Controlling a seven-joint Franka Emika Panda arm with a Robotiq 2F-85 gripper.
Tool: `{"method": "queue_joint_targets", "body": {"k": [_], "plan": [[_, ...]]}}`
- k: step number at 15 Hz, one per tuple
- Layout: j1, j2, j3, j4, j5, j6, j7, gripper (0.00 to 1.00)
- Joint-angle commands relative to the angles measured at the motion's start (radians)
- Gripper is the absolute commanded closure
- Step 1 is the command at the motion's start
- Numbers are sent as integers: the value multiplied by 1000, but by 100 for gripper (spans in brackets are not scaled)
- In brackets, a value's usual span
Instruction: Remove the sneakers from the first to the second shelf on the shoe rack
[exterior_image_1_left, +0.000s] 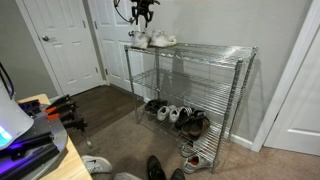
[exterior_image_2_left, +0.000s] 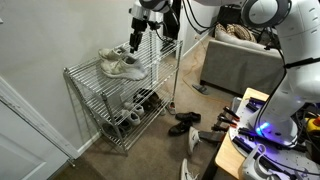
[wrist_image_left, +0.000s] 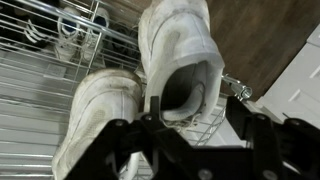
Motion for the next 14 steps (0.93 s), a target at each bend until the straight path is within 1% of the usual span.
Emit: {"method": "queue_joint_targets", "body": {"k": [1,4,7,11,14], "plan": [[14,11,6,-34,18,131,8,2],[22,51,19,-24,0,224,-28,0],[36,88,13,-19,-10,339,7,0],[41,104,19,-57,-35,547,-31,0],[52,103,16,-90,-88,655,-35,0]]}}
